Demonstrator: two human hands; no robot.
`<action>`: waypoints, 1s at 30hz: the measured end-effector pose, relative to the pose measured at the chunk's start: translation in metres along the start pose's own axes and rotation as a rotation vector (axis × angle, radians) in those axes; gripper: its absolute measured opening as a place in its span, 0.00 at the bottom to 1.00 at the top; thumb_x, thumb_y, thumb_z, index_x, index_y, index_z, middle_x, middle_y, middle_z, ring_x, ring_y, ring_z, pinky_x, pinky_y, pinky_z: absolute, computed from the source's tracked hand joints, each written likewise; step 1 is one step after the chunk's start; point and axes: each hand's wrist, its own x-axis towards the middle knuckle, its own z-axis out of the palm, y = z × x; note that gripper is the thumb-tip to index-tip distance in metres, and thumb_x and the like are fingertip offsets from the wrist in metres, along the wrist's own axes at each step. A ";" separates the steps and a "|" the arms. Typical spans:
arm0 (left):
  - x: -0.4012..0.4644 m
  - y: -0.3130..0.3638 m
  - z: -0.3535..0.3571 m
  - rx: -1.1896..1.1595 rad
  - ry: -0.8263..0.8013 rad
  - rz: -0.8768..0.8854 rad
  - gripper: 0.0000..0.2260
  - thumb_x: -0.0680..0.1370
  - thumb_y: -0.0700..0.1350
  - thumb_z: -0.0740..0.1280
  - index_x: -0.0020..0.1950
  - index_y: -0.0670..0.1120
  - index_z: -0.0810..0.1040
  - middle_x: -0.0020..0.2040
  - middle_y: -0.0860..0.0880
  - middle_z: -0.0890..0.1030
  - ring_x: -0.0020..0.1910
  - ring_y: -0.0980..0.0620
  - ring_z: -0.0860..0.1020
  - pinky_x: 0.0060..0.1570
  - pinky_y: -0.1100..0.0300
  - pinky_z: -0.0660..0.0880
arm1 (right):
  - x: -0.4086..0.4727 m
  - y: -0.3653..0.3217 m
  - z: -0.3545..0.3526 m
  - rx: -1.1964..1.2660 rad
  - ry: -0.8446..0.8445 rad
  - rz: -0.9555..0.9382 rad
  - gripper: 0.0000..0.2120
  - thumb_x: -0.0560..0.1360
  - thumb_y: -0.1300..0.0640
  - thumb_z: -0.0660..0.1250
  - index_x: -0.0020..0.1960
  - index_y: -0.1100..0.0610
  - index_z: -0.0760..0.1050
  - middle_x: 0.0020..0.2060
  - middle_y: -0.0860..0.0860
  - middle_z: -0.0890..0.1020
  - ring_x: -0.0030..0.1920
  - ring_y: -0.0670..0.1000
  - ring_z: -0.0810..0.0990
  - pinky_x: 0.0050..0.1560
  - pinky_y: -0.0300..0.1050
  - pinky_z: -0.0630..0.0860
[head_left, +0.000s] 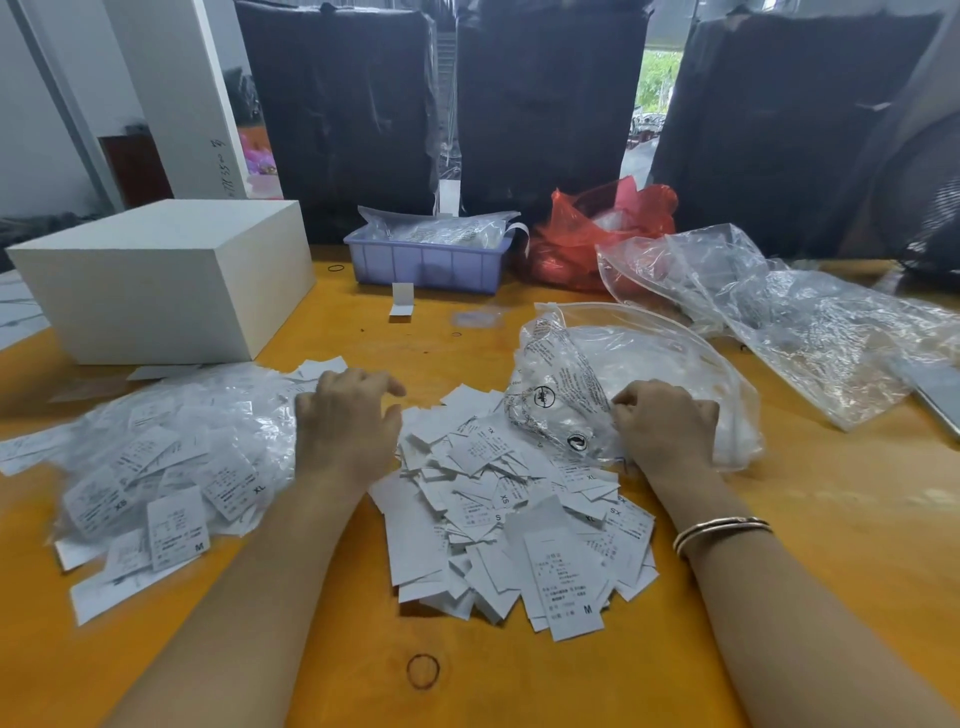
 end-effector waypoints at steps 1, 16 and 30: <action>-0.002 0.006 0.001 -0.106 -0.010 0.063 0.08 0.77 0.45 0.67 0.54 0.50 0.80 0.54 0.49 0.80 0.56 0.46 0.74 0.54 0.49 0.68 | 0.000 0.000 0.000 0.032 0.025 0.010 0.08 0.76 0.54 0.62 0.49 0.50 0.80 0.48 0.49 0.81 0.52 0.53 0.76 0.51 0.48 0.60; -0.017 0.036 0.015 -0.547 -0.096 0.308 0.06 0.76 0.39 0.68 0.51 0.47 0.82 0.45 0.55 0.79 0.49 0.54 0.74 0.53 0.54 0.72 | -0.002 0.004 0.001 0.156 0.191 0.060 0.13 0.79 0.50 0.60 0.54 0.52 0.81 0.45 0.54 0.84 0.51 0.57 0.76 0.50 0.49 0.58; -0.015 0.041 0.010 -0.853 -0.257 0.197 0.17 0.74 0.55 0.65 0.62 0.57 0.72 0.58 0.56 0.77 0.57 0.60 0.73 0.53 0.67 0.70 | -0.041 -0.055 -0.012 0.952 -0.059 -0.522 0.03 0.72 0.63 0.70 0.46 0.61 0.78 0.36 0.50 0.83 0.38 0.45 0.82 0.42 0.41 0.79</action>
